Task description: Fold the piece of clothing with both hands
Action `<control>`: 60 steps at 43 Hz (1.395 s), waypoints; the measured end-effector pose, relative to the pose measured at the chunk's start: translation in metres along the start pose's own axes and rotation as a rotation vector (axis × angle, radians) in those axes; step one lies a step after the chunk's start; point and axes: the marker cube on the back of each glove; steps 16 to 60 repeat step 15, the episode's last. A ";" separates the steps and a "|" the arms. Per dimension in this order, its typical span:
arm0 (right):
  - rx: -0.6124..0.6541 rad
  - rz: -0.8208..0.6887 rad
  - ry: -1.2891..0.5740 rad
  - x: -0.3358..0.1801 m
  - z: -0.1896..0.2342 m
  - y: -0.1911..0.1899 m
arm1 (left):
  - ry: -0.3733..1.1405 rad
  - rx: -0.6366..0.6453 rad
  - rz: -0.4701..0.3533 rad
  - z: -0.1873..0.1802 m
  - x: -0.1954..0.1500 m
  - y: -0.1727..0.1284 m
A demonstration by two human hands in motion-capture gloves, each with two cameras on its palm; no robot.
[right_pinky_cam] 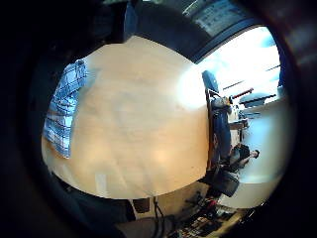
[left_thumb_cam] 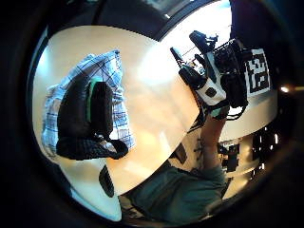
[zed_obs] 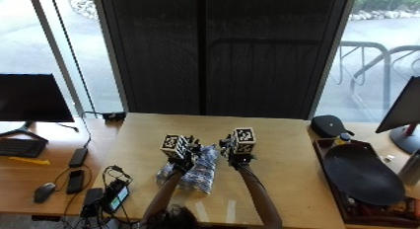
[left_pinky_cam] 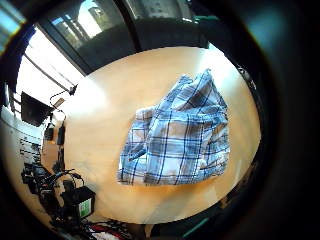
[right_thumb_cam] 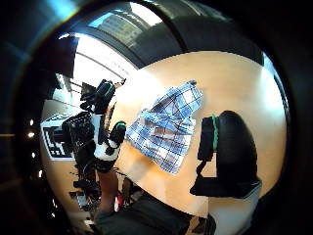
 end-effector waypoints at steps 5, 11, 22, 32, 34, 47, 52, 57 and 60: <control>-0.066 0.000 -0.061 -0.006 0.008 0.007 | -0.087 0.047 -0.002 0.010 -0.014 -0.010; -0.072 0.027 -0.042 -0.001 0.017 0.005 | -0.078 0.037 -0.003 0.004 -0.005 -0.005; -0.067 0.010 -0.058 -0.008 0.000 0.015 | -0.082 0.045 0.010 0.007 -0.008 -0.007; -0.067 0.010 -0.058 -0.008 0.000 0.015 | -0.082 0.045 0.010 0.007 -0.008 -0.007; -0.067 0.010 -0.058 -0.008 0.000 0.015 | -0.082 0.045 0.010 0.007 -0.008 -0.007; -0.067 0.010 -0.058 -0.008 0.000 0.015 | -0.082 0.045 0.010 0.007 -0.008 -0.007; -0.067 0.010 -0.058 -0.008 0.000 0.015 | -0.082 0.045 0.010 0.007 -0.008 -0.007; -0.067 0.010 -0.058 -0.008 0.000 0.015 | -0.082 0.045 0.010 0.007 -0.008 -0.007; -0.067 0.010 -0.058 -0.008 0.000 0.015 | -0.082 0.045 0.010 0.007 -0.008 -0.007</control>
